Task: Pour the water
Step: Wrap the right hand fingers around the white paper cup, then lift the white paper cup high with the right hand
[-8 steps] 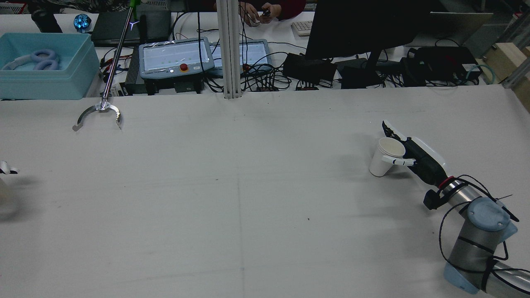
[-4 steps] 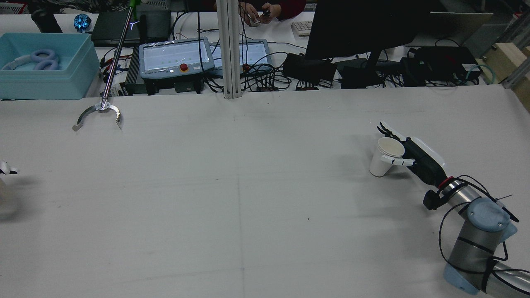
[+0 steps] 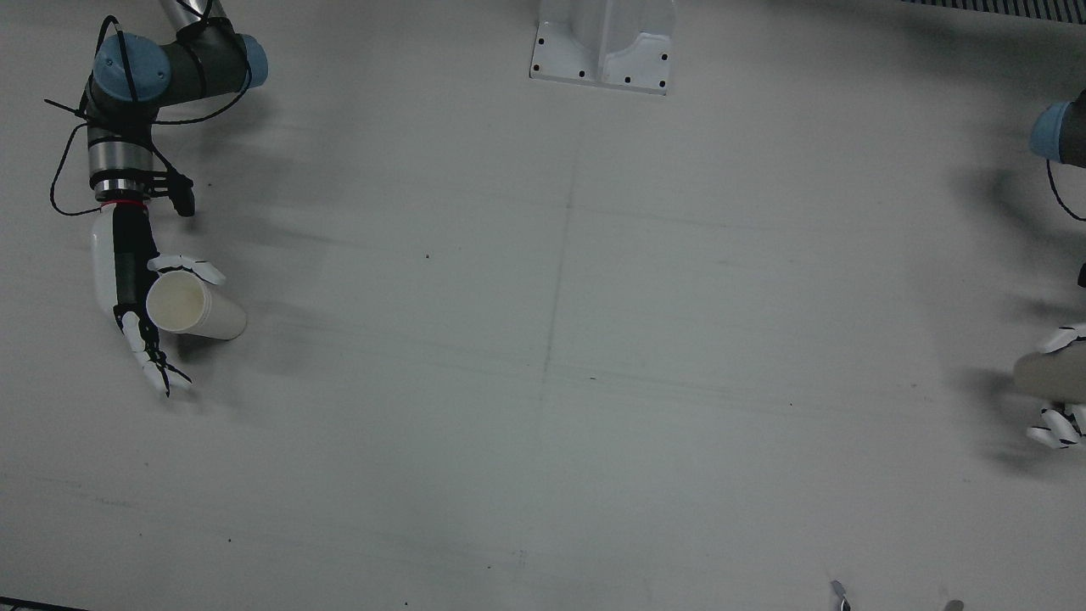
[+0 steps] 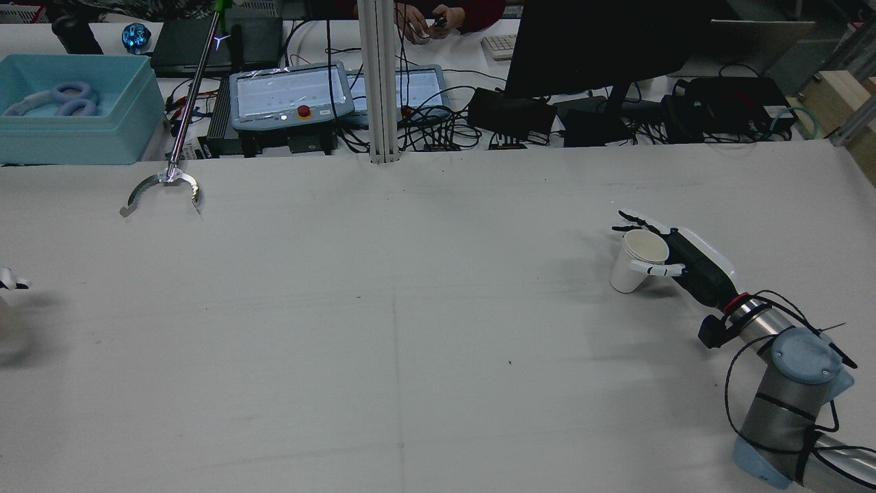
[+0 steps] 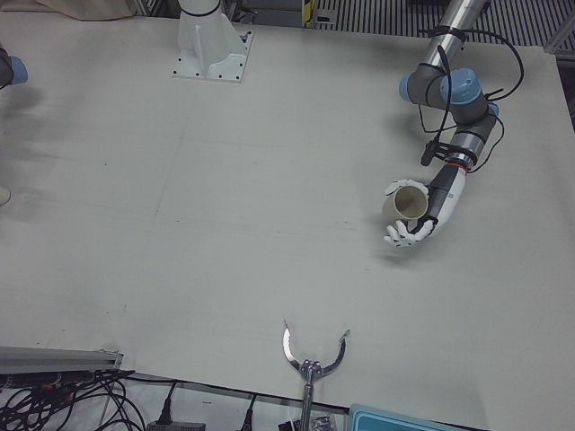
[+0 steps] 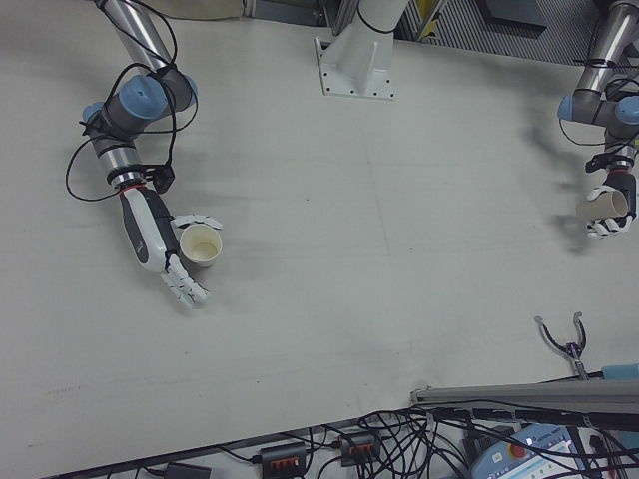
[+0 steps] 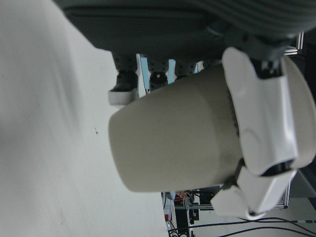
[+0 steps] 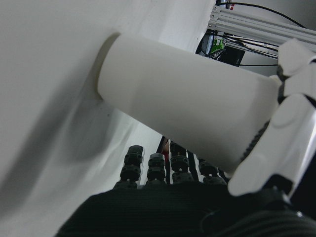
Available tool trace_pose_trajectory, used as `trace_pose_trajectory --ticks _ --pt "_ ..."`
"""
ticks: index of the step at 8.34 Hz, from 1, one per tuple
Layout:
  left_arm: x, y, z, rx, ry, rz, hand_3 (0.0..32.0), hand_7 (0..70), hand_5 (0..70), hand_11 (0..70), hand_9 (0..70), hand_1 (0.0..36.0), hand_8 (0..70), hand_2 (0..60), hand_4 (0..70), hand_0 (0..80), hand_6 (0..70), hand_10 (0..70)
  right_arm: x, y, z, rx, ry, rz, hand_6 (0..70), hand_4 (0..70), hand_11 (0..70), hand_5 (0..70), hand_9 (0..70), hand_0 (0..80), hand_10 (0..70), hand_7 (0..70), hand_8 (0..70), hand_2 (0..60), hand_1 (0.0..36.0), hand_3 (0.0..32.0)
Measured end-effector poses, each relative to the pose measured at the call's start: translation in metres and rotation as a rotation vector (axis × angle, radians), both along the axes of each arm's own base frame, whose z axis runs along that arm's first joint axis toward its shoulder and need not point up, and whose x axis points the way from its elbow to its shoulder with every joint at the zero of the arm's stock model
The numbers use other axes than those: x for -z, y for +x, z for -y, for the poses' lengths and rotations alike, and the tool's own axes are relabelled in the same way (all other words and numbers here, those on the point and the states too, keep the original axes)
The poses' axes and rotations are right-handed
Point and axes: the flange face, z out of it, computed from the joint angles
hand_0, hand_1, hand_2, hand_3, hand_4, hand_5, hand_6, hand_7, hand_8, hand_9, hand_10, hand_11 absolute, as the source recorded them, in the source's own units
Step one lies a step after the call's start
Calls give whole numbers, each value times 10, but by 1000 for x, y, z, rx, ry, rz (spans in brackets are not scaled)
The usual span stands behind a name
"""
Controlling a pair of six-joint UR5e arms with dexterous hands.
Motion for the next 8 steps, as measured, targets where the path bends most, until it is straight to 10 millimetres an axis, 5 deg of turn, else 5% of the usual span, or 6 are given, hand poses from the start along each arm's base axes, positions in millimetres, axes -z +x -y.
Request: trace_pose_trajectory --ticks 3,5,7,8 --pt "-4 -1 -1 1 -5 4 0 488 700 473 344 360 269 600 303 524 301 316 -1 0 -1 2 -2 -2 253 160 235 198 227 464 154 314 152 265 146 0" --pt "-6 -2 -2 2 -8 6 0 486 700 473 343 360 269 600 301 519 299 316 -1 -1 -1 4 -2 -2 304 201 284 253 304 459 189 343 213 344 149 0" --pt "-7 -3 -2 3 -8 5 0 482 700 472 342 360 267 600 298 517 295 316 0 -1 -1 3 -1 0 345 209 309 210 337 441 205 348 244 546 179 0" --pt "-7 -3 -2 4 -8 5 0 483 700 472 342 360 267 600 299 517 296 316 0 -1 -1 2 -1 1 374 213 342 219 378 421 229 370 276 600 188 0"
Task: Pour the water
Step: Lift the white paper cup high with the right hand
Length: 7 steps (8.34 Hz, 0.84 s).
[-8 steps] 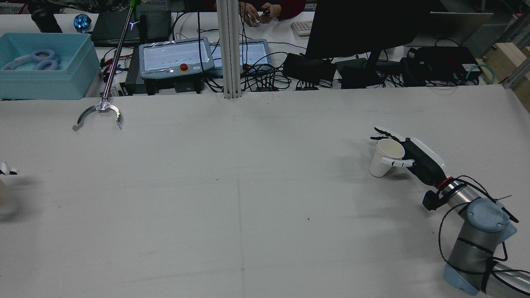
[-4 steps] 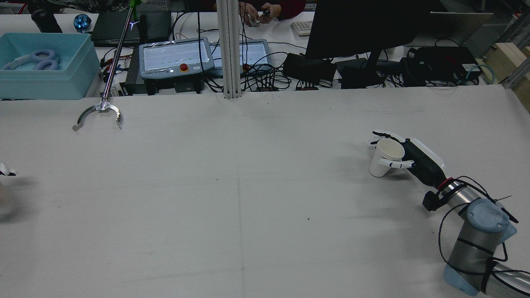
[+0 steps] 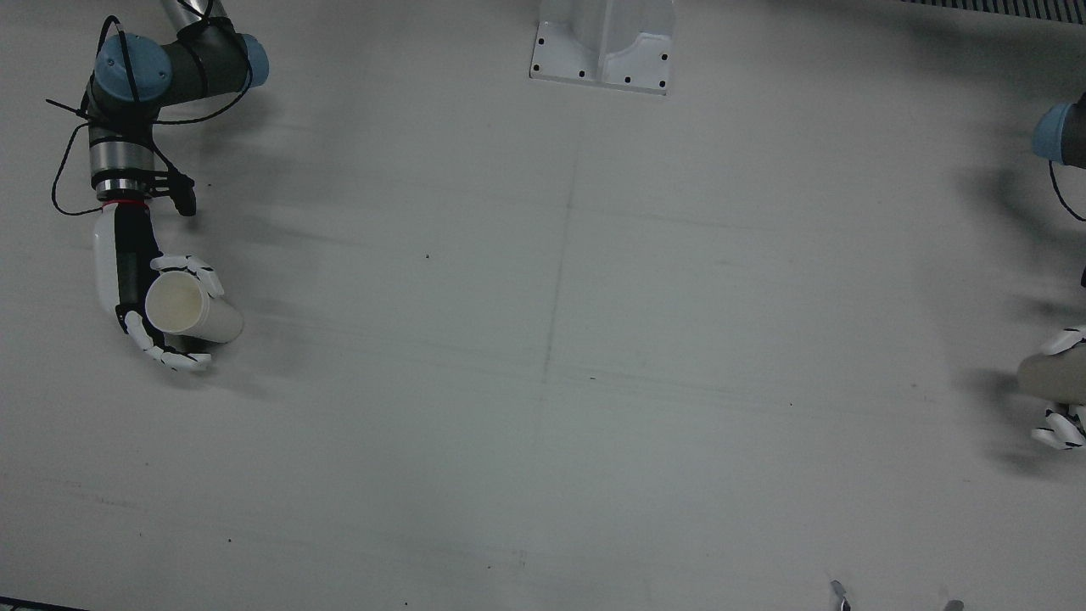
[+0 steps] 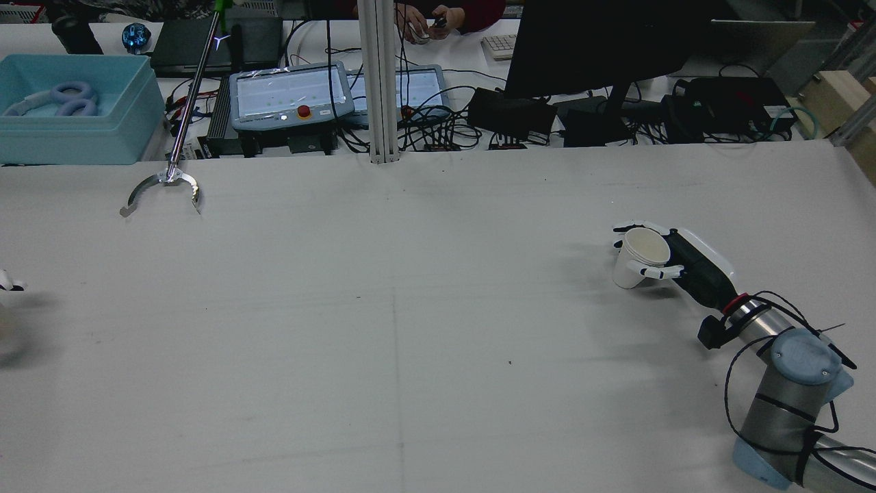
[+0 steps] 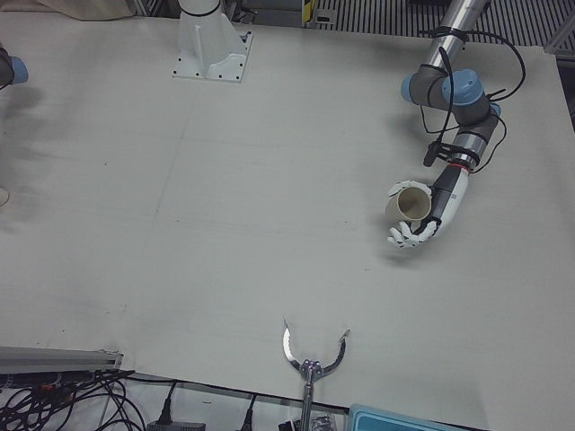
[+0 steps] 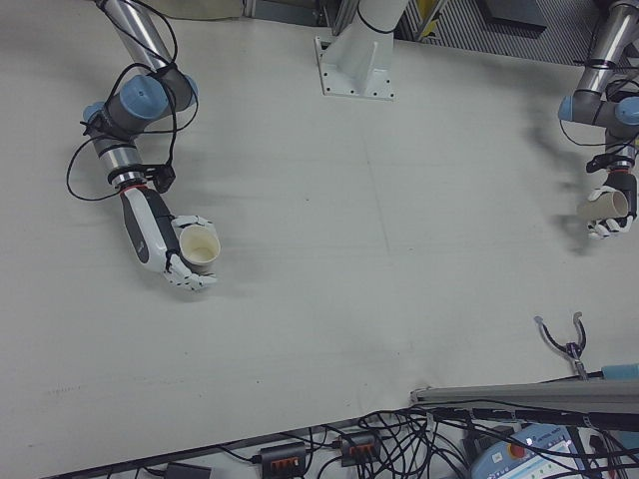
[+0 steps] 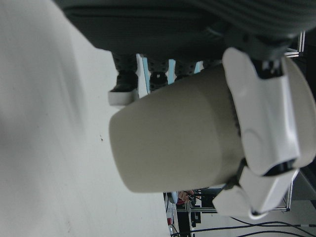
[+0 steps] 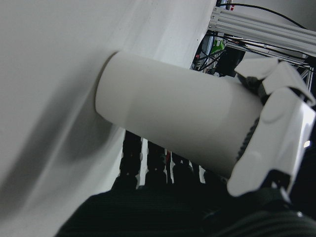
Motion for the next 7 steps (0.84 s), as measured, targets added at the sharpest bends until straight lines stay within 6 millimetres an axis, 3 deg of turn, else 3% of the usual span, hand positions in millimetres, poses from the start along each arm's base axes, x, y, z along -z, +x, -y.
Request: trace_pose_trajectory --ticks 2,3,5,7 --pt "-3 -1 0 2 0 0 0 481 700 474 341 360 267 600 298 517 296 317 0 2 1 -5 -1 3 448 212 433 391 509 381 296 456 386 600 194 0" --pt "-5 -2 -1 2 0 0 0 481 700 472 341 360 267 600 298 517 297 316 0 4 2 -7 -3 9 459 211 455 415 526 378 313 468 401 600 196 0" --pt "-8 -3 -1 4 0 -1 0 480 700 472 341 360 267 600 299 517 295 316 0 9 5 -15 -8 21 439 186 427 399 487 406 290 452 367 600 196 0" --pt "-10 -4 -2 5 -3 -2 0 488 700 468 341 360 267 600 305 519 302 312 6 28 15 -50 -4 41 429 192 405 401 465 411 273 449 346 600 199 0"
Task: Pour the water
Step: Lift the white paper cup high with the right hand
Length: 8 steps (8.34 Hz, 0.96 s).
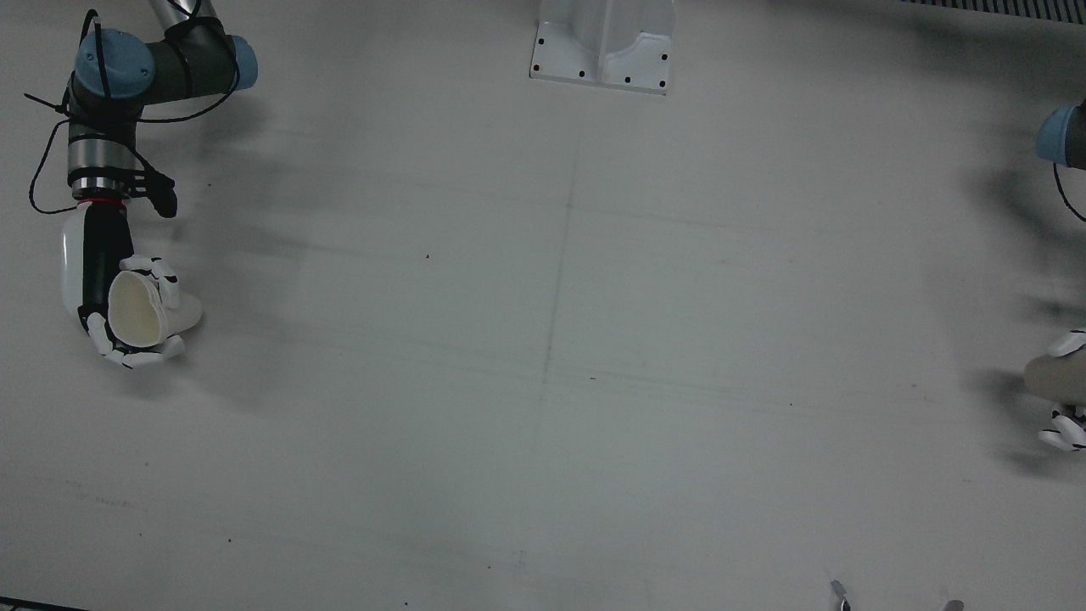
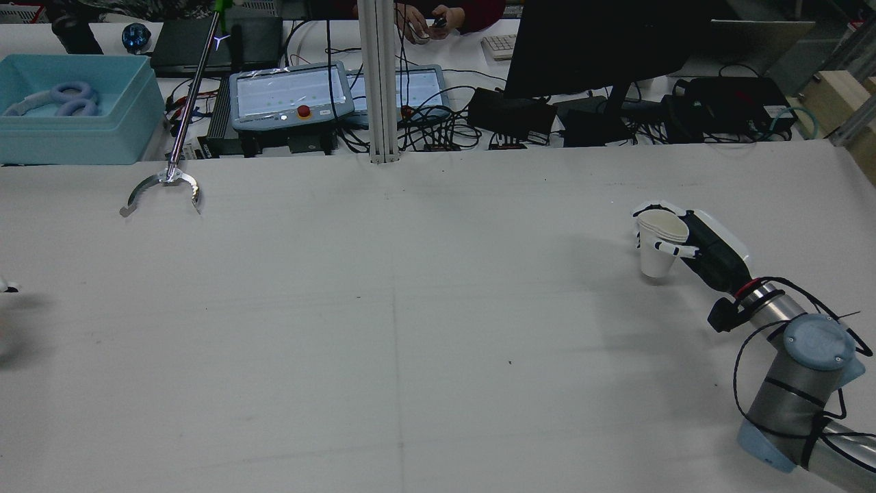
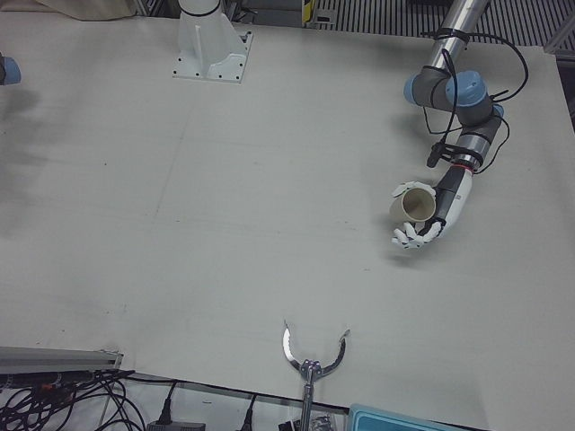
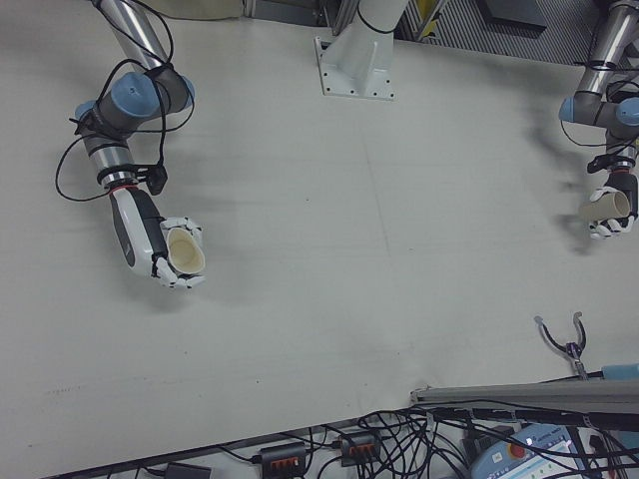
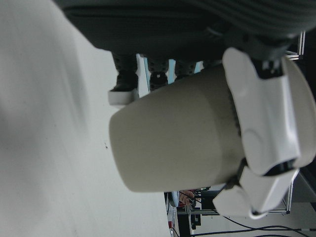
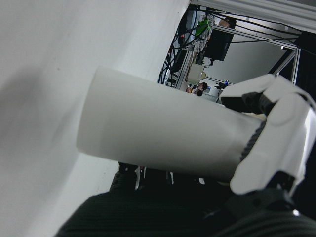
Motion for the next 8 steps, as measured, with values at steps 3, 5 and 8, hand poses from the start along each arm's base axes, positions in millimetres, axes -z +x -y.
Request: trace_pose_trajectory --ticks 3,5,8 --pt "1 0 1 -1 0 -12 0 503 700 458 339 360 269 600 314 537 317 303 38 72 31 -123 8 7 430 195 392 420 453 417 263 459 335 600 203 0" --pt "16 8 8 -7 21 -21 0 502 700 458 338 360 267 600 315 533 316 304 74 86 49 -155 32 11 435 204 390 430 447 430 261 464 331 600 205 0" --pt "61 36 39 -17 55 -37 0 498 700 456 334 360 264 600 311 534 313 302 129 76 77 -170 95 31 433 224 358 459 442 436 240 493 322 600 196 0"
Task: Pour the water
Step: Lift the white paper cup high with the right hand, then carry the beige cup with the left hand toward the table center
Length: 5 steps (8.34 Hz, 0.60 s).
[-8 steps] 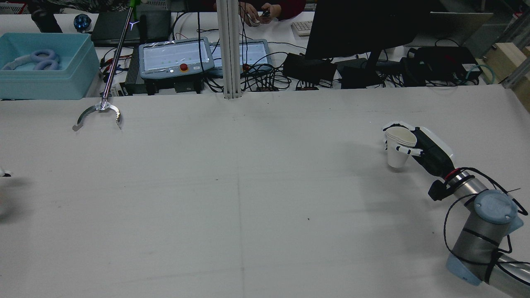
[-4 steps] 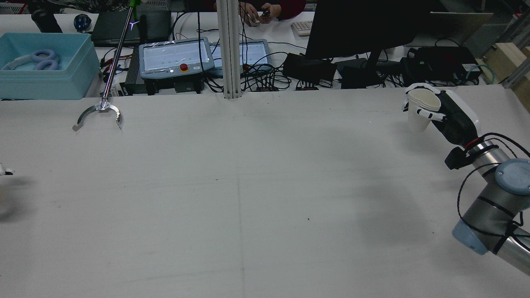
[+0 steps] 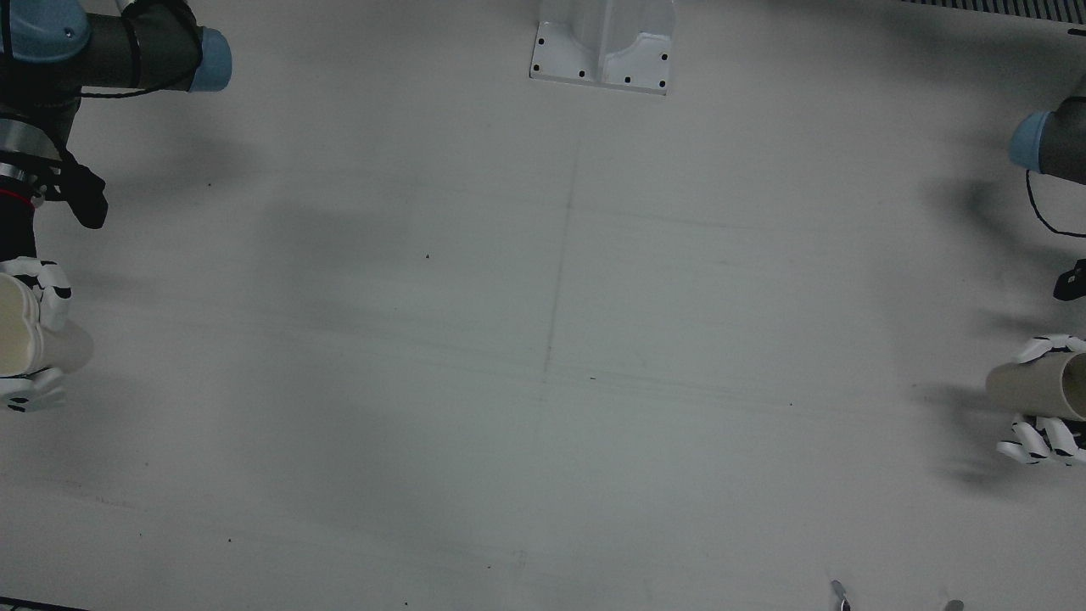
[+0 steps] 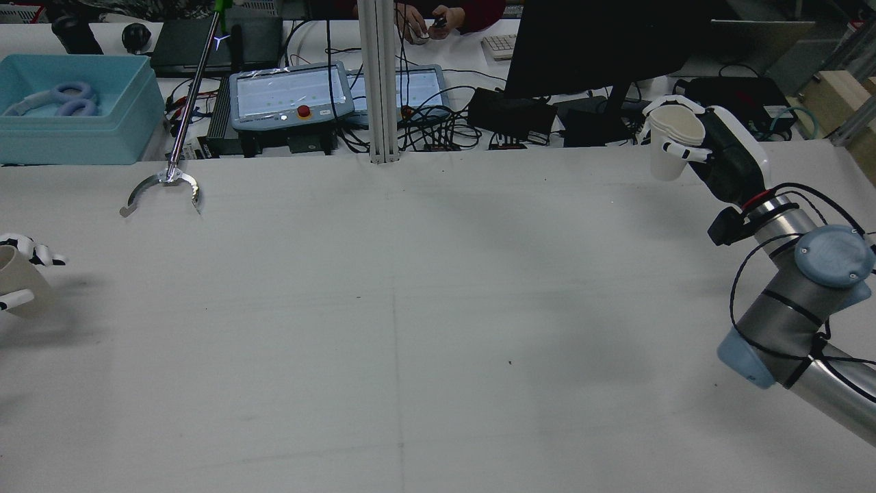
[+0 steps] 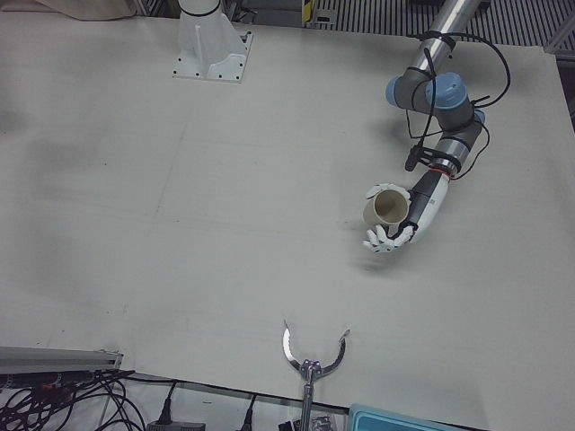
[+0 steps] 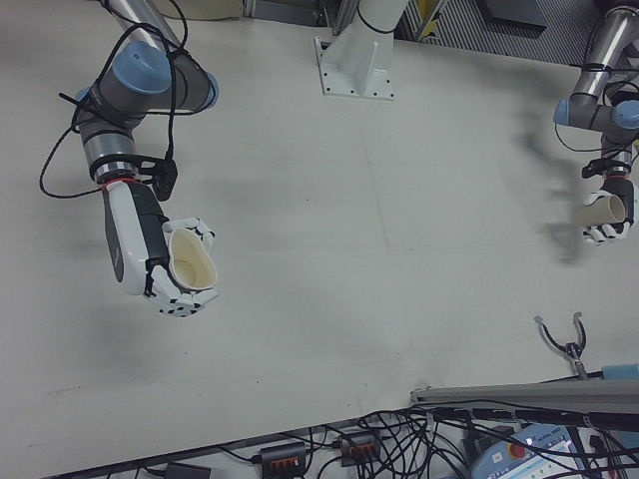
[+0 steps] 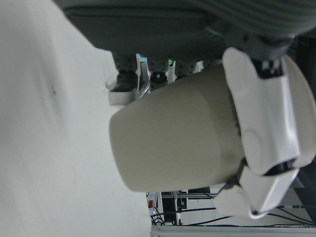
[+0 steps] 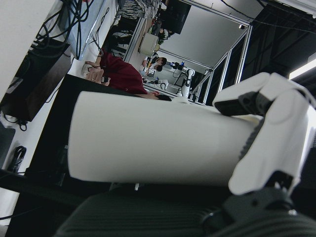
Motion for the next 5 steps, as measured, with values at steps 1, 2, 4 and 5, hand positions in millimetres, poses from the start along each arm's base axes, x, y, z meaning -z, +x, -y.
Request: trace_pose_trajectory --ticks 1,2,4,5 --pt "17 14 12 -6 11 -4 0 496 700 455 333 360 264 600 312 532 314 302 22 1 4 -10 31 7 416 207 353 439 427 429 236 471 309 600 190 0" --pt "31 26 23 -12 20 -7 0 498 700 456 333 360 264 600 313 532 314 302 46 11 4 -34 52 0 402 195 346 429 412 425 232 455 296 600 180 0" --pt "43 36 31 -17 25 -11 0 502 700 457 335 360 267 600 314 538 320 303 61 52 5 -96 56 -19 395 187 344 425 406 440 229 449 290 588 186 0" --pt "46 38 33 -17 27 -14 0 506 700 465 342 360 270 600 314 537 320 308 59 78 6 -123 52 -30 401 191 352 433 412 436 236 453 295 592 184 0"
